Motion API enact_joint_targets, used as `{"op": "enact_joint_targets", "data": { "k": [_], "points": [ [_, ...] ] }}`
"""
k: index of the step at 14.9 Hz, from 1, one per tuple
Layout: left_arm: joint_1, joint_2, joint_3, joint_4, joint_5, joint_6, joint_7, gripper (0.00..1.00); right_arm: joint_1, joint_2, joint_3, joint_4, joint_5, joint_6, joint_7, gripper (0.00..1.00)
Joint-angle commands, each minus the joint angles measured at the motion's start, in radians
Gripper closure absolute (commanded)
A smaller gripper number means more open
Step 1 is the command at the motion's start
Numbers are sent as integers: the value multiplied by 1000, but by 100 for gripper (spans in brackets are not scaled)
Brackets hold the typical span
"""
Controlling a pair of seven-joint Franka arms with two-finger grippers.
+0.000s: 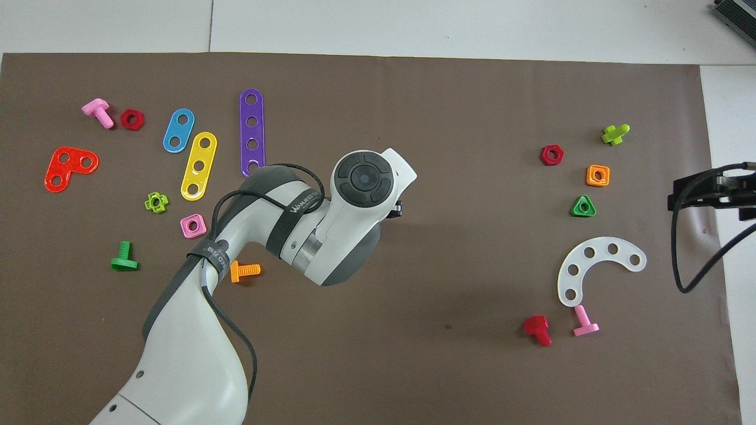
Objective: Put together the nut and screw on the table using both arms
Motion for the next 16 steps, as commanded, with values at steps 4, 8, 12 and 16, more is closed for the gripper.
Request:
{"op": "enact_joint_targets", "data": {
  "k": [4,8,12,16],
  "points": [
    [-21,-16,17,-27,24,53,-37,97,-5,-21,8,-24,-15,14,4,0],
    [-19,-19,17,-52,26,78,-37,96,-6,-21,8,-27,-15,14,2,0],
    [-18,-27,17,-93,26,135,-37,96,-5,-21,8,-29,-15,14,2,0],
    [-15,-33,17,-115,26,164,-36,57,-5,-21,8,-29,-14,14,4,0]
  ]
}}
